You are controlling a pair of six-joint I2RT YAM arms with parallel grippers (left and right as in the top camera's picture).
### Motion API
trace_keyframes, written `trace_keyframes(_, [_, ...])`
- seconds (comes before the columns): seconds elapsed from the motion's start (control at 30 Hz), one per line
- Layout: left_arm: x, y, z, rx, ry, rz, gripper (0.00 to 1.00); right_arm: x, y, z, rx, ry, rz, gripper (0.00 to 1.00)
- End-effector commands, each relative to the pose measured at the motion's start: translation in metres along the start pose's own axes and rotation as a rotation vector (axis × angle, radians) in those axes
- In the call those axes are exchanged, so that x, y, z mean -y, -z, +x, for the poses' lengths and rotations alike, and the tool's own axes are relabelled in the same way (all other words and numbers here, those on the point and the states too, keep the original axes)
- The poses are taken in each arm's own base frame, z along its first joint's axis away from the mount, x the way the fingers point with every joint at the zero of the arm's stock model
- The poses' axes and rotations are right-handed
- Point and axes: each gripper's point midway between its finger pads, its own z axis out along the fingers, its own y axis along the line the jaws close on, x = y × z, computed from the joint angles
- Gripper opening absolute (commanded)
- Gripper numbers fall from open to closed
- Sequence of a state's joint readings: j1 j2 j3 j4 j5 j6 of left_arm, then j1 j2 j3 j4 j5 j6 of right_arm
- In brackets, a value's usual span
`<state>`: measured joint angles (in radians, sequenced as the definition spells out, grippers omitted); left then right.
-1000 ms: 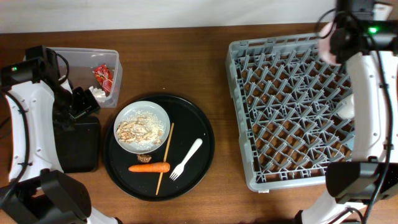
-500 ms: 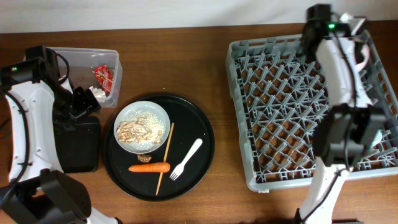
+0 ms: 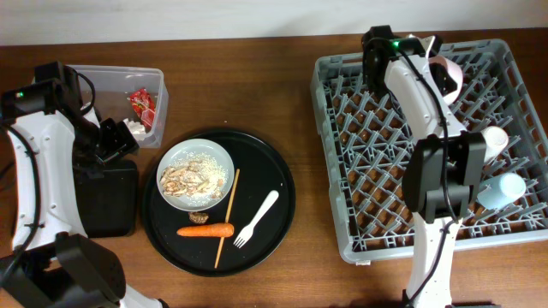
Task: Sort waste into correct bins and load items into the dishwasher rack
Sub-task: 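Carry the pink bowl to the rack's back edge and set it down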
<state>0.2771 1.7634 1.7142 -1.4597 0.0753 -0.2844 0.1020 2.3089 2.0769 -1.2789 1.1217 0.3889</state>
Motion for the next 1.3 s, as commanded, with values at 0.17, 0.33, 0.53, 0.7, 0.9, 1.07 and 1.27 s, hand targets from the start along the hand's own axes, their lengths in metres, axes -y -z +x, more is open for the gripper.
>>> trace_keyframes(0.17, [0.002, 0.012, 0.0, 0.038, 0.006, 0.022, 0.79, -0.048, 0.004, 0.024, -0.111, 0.035, -0.214, 0.33])
trace_keyframes(0.33, [0.002, 0.012, -0.001, 0.038, 0.006, 0.022, 0.79, -0.048, 0.004, 0.024, -0.111, 0.03, -0.214, 0.33])
trace_keyframes(0.53, [0.002, 0.012, -0.001, 0.039, 0.006, 0.022, 0.79, -0.051, 0.012, 0.028, -0.113, 0.06, -0.222, 0.32])
trace_keyframes(0.7, [0.002, 0.012, -0.001, 0.038, 0.006, 0.022, 0.79, -0.037, 0.03, 0.031, -0.114, 0.013, -0.221, 0.32])
trace_keyframes(0.9, [0.002, 0.012, 0.0, 0.038, 0.006, 0.022, 0.8, 0.013, 0.056, 0.019, -0.089, -0.144, -0.322, 0.33])
trace_keyframes(1.07, [0.002, 0.012, -0.001, 0.039, 0.006, 0.022, 0.8, 0.072, 0.076, 0.013, -0.06, -0.306, -0.437, 0.35])
trace_keyframes(1.27, [0.002, 0.012, -0.001, 0.039, 0.006, 0.022, 0.8, 0.096, 0.085, 0.026, -0.121, -0.322, -0.712, 0.44])
